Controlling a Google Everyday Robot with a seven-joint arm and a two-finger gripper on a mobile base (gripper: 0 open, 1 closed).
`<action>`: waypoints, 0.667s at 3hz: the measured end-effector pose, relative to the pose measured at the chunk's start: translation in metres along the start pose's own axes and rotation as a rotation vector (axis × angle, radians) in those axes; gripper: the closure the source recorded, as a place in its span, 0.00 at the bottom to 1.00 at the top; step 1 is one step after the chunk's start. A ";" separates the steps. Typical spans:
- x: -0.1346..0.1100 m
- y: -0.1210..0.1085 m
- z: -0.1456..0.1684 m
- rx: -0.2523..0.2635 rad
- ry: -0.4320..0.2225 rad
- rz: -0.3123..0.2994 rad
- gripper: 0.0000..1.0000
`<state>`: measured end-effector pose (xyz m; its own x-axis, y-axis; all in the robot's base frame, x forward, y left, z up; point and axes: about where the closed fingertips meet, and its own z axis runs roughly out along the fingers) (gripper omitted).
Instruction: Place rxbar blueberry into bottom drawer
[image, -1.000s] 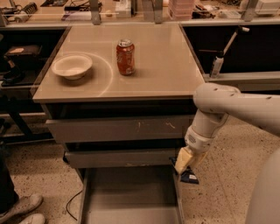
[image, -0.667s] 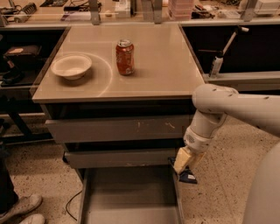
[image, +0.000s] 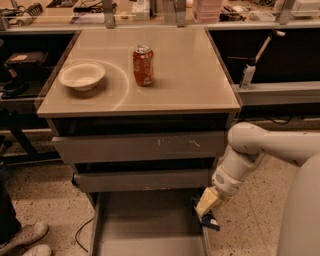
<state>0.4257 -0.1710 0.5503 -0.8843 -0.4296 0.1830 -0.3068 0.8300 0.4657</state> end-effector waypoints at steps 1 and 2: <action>0.013 -0.001 0.056 -0.220 -0.081 0.077 1.00; 0.017 -0.002 0.060 -0.251 -0.088 0.104 1.00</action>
Offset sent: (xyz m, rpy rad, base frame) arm -0.0265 0.0113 -0.0397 0.1612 0.0464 -0.1208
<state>0.3898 -0.1590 0.5004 -0.9370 -0.3053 0.1697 -0.1263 0.7492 0.6501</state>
